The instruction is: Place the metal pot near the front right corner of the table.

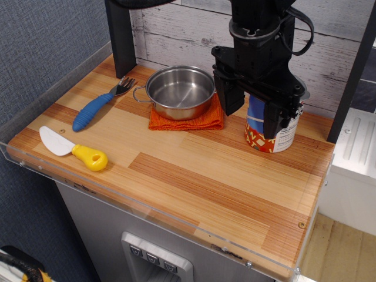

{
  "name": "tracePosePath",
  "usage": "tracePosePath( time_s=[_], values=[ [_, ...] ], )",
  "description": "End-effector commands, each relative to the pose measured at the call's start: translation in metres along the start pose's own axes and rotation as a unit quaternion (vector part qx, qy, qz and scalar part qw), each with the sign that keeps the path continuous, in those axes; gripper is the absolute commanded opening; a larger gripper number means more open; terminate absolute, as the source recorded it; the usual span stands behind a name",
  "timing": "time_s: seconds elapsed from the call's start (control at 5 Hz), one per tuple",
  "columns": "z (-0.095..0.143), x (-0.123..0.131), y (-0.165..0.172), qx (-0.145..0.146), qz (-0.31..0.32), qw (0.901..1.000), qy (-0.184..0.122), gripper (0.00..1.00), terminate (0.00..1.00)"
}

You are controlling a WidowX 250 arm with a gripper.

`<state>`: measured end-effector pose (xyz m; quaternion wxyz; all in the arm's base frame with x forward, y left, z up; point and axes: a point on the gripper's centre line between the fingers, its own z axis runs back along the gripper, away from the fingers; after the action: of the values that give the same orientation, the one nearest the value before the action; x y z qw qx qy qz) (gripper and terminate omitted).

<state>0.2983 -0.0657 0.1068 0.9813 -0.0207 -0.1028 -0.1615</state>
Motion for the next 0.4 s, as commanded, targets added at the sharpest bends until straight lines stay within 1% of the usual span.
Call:
tracePosePath(
  time_s=[0.0,0.2],
  values=[
    [0.0,0.0,0.0,0.0,0.0,1.0,0.0,1.0,0.0],
    [0.006,-0.006,0.015,0.029,-0.027,0.9991,0.016,1.0,0.0]
  ],
)
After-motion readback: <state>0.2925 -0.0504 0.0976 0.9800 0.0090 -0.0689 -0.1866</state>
